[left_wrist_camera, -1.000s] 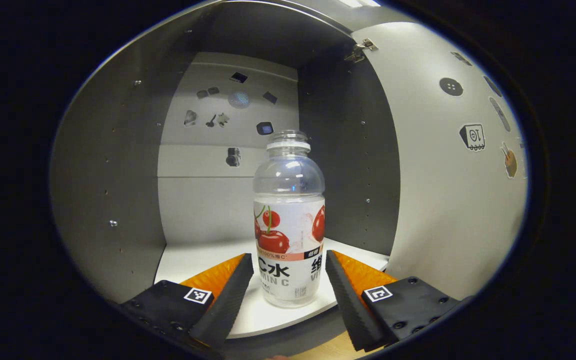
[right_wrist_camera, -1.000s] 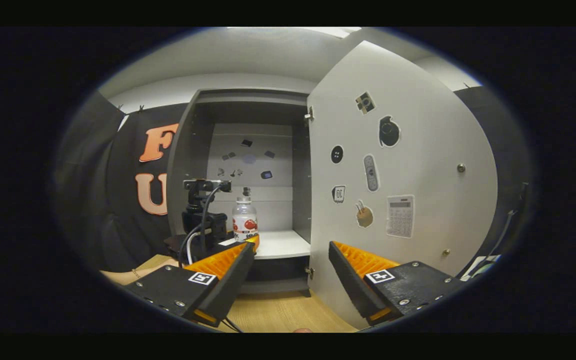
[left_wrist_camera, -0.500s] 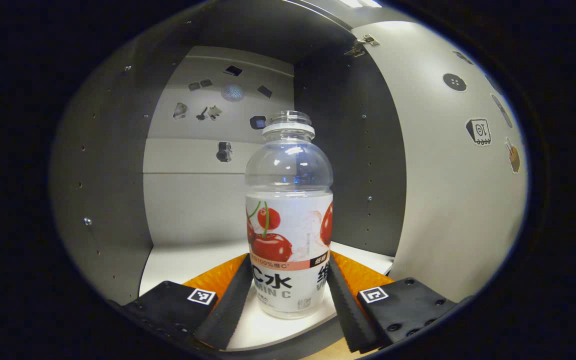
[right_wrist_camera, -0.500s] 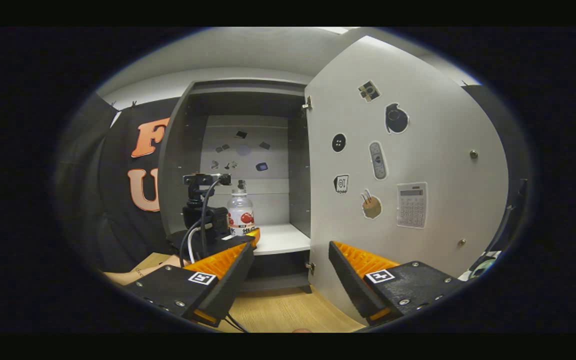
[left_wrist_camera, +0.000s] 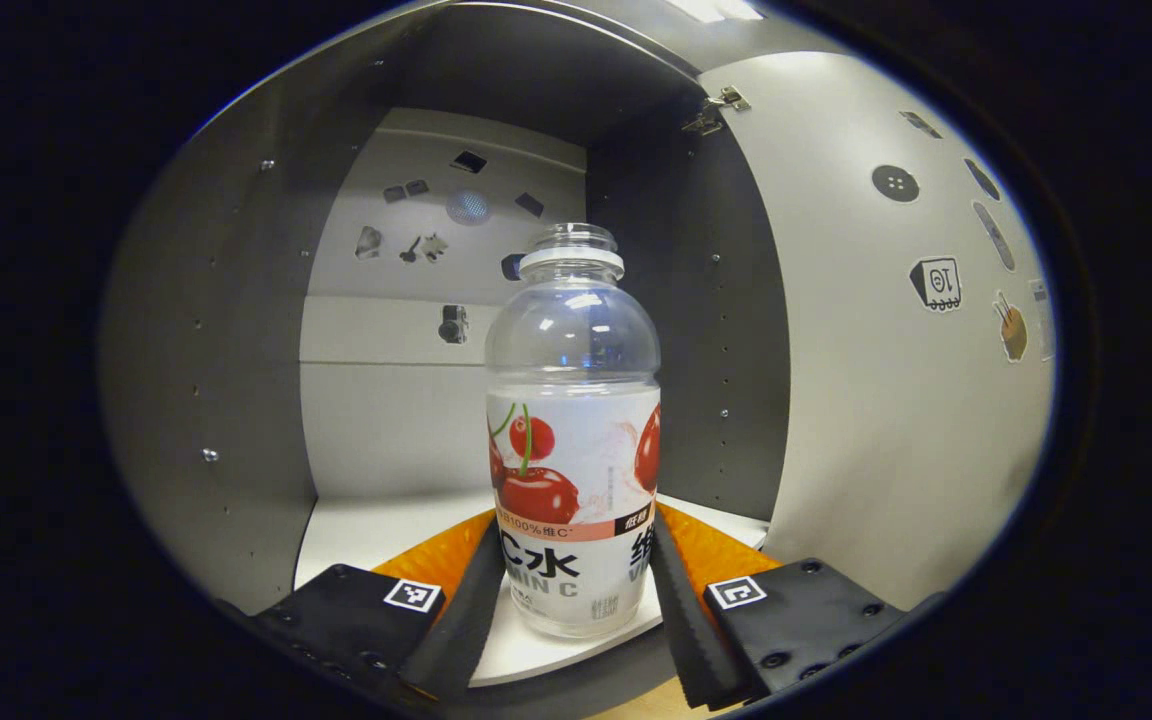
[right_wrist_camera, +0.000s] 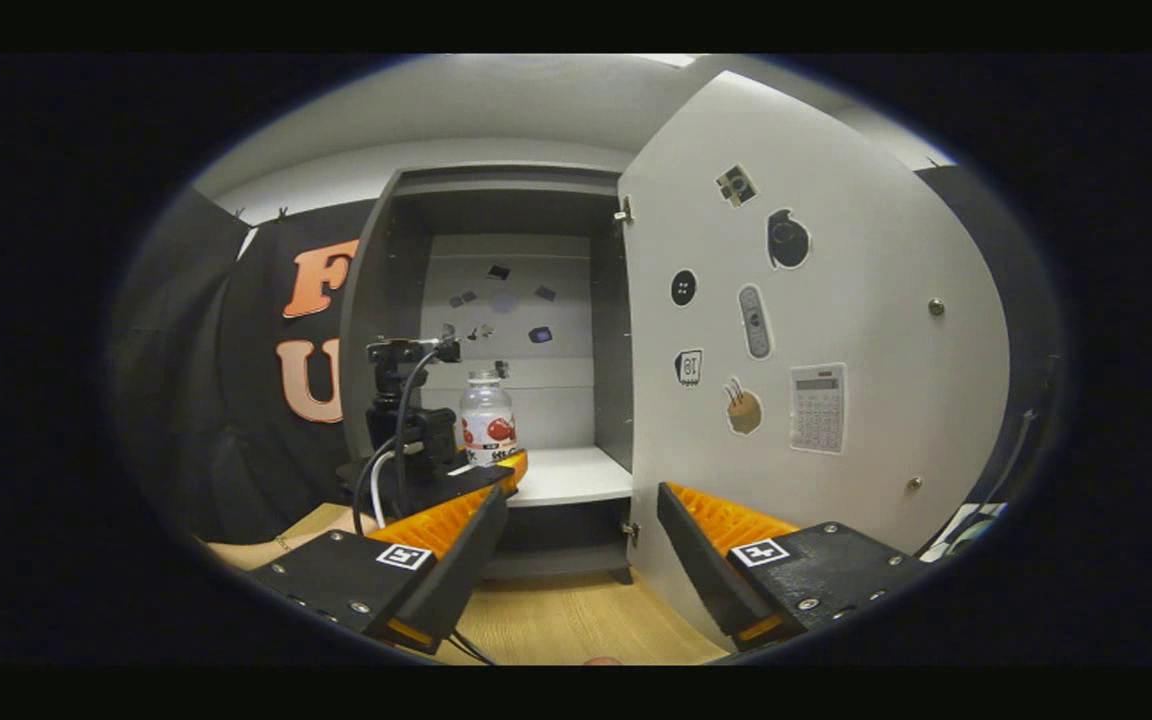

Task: Open the cabinet door with the right hand, grasp the bottle in the cabinet with the left hand and place it on the coaster, then close the cabinet door with the right hand.

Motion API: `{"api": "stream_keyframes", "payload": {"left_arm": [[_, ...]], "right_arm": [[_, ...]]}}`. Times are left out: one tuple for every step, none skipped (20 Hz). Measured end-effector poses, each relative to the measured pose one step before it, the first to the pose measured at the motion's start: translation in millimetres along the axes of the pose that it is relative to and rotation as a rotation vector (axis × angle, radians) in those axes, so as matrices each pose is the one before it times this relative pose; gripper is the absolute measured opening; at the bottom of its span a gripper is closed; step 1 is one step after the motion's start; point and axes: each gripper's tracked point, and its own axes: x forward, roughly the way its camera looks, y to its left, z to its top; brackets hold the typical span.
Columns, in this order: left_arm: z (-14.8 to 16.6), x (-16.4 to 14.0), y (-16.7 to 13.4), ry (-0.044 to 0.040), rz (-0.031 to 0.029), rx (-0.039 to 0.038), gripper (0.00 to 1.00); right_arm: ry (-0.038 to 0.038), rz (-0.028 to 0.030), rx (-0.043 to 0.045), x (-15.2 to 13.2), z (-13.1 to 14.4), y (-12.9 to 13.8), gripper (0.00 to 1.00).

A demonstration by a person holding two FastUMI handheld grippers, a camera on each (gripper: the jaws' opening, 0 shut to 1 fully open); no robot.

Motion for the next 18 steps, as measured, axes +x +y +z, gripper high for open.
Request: {"api": "stream_keyframes", "payload": {"left_arm": [[2.52, -6.74, -1.19, -0.00582, 0.01156, 0.00604, 0.81], [1.08, -8.92, -1.69, -0.00319, 0.00728, 0.00277, 0.81], [1.16, -9.37, 0.56, -0.00156, 0.01100, 0.00182, 0.81], [0.08, -10.03, -0.21, 0.00230, 0.01177, 0.00270, 0.81], [0.13, -10.42, 1.06, 0.00230, 0.01791, 0.00514, 0.80], [-0.21, -11.11, 0.27, 0.00280, 0.01749, 0.00154, 0.80], [-1.38, -11.97, 0.78, 0.00147, 0.01883, -0.00063, 0.82], [-0.99, -9.82, 1.95, 0.00296, 0.01973, -0.00069, 0.82], [-1.68, -12.34, 2.10, 0.00506, 0.02283, -0.00120, 0.82], [-3.60, -14.17, 1.87, 0.00644, 0.01903, -0.00336, 0.82], [-3.60, -12.88, 0.54, 0.00788, 0.01001, -0.00588, 0.82], [-2.50, -12.55, 2.66, 0.00937, 0.01933, -0.00469, 0.82], [-3.56, -12.64, 3.95, 0.00904, 0.02500, 0.00056, 0.82], [-3.20, -11.27, 4.48, 0.00657, 0.02559, 0.00593, 0.82], [-2.49, -10.66, 4.42, 0.00320, 0.02669, 0.00815, 0.82], [-1.71, -9.94, 5.29, 0.00080, 0.02454, 0.00988, 0.82], [-3.14, -9.85, 6.26, 0.00221, 0.02447, 0.01123, 0.80], [-4.47, -9.29, 5.07, 0.00213, 0.01878, 0.00958, 0.83]], "right_arm": [[-0.00377, 0.01304, 0.00095, -2.82, 0.78, 0.15, 0.93], [-0.00384, 0.01420, 0.00041, -3.21, 1.82, -1.09, 0.93], [-0.00068, 0.01554, 0.00062, -2.71, -0.01, -0.85, 0.93], [0.00046, 0.01869, 0.00087, -4.39, -0.78, 0.90, 0.93], [-0.00004, 0.02152, -0.00099, -5.62, -0.28, 1.64, 0.93], [0.00053, 0.01960, -0.00359, -5.36, -1.15, 0.66, 0.93], [0.00016, 0.02011, -0.00662, -5.93, -0.83, 0.19, 0.89], [0.00138, 0.01968, -0.00736, -4.69, -0.63, 0.18, 0.89], [0.00398, 0.02060, -0.00532, -4.80, -1.63, 0.41, 0.89], [0.00002, 0.02363, -0.00092, -5.72, -0.58, 1.02, 0.89], [0.00077, 0.02432, 0.00322, -5.31, -0.60, 1.99, 0.93], [0.00117, 0.02725, 0.00485, -4.35, -1.57, 2.55, 0.89], [0.00195, 0.02907, 0.00371, -5.92, -1.24, 2.65, 0.89], [0.00309, 0.02531, 0.00051, -6.66, -1.35, 2.74, 0.89], [0.00246, 0.02328, -0.00150, -5.17, -1.41, 2.27, 0.89], [0.00186, 0.02189, -0.00212, -3.63, -1.16, 2.17, 0.89], [0.00308, 0.01932, -0.00128, -3.18, -2.20, 2.09, 0.89], [0.00232, 0.01304, -0.00172, -2.58, -1.77, 1.68, 0.93]]}}
